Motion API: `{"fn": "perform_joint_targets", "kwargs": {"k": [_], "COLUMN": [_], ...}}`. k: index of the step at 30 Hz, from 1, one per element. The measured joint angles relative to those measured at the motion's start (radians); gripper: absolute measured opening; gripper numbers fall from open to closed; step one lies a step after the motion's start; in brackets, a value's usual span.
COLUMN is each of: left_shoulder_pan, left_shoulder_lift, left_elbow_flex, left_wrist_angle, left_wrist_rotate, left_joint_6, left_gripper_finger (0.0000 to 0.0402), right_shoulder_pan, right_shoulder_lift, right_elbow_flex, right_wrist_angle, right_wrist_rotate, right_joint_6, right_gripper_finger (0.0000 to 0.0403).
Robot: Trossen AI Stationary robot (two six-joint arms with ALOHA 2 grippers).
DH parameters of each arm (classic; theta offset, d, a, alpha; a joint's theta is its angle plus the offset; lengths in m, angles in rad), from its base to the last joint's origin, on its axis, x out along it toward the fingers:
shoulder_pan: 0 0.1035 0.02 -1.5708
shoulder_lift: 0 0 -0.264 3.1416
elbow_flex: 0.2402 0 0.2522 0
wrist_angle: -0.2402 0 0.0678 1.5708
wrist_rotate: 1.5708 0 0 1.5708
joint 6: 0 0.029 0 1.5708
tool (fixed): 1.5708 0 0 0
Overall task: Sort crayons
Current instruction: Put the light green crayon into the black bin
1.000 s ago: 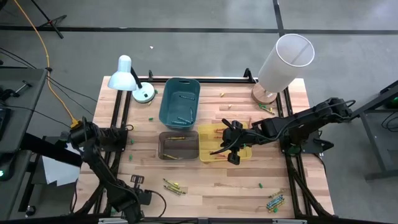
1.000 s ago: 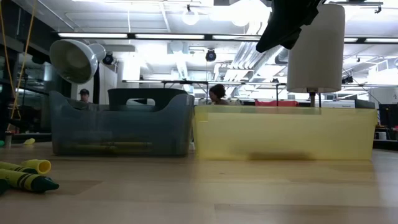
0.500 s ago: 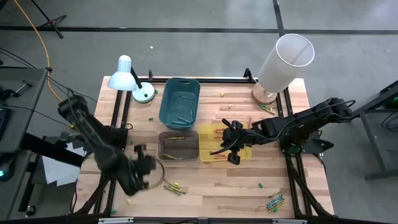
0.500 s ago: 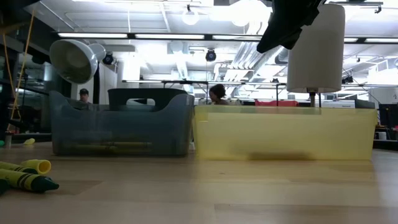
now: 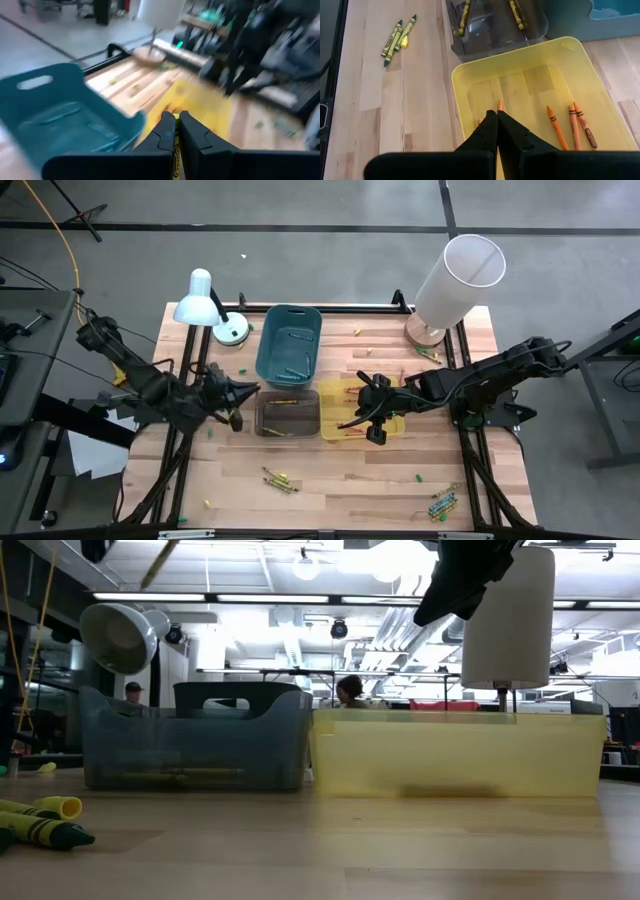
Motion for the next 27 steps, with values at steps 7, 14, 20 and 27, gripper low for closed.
{"fn": "perform_joint_targets", "kwargs": {"k": [7,14,20,27], "left_shoulder_pan": [0.063,0.133,0.189,0.317], "left_shoulder_lift": [0.0,0.082,0.085,0.104], "left_elbow_flex": [-0.333,-0.384,-0.381,-0.124], "left_wrist_angle": [0.87,1.088,1.084,0.5], "left_wrist_rotate": [0.108,0.199,0.293,0.529], "left_joint_6": [0.236,0.329,0.356,0.449], "left_gripper_finger": [0.0,0.0,0.0,0.0], "right_shoulder_pan": [0.0,0.0,0.0,0.0], "right_shoulder_lift": [0.0,0.0,0.0,-0.051], "right_elbow_flex": [0.0,0.0,0.0,0.0], "right_wrist_angle": [0.001,0.021,0.025,-0.036], "right_wrist_rotate": [0.0,0.0,-0.011,-0.045], "right_joint_6": [0.0,0.026,0.024,0.002], "right_gripper_finger": [0.0,0.0,0.0,0.0]}}
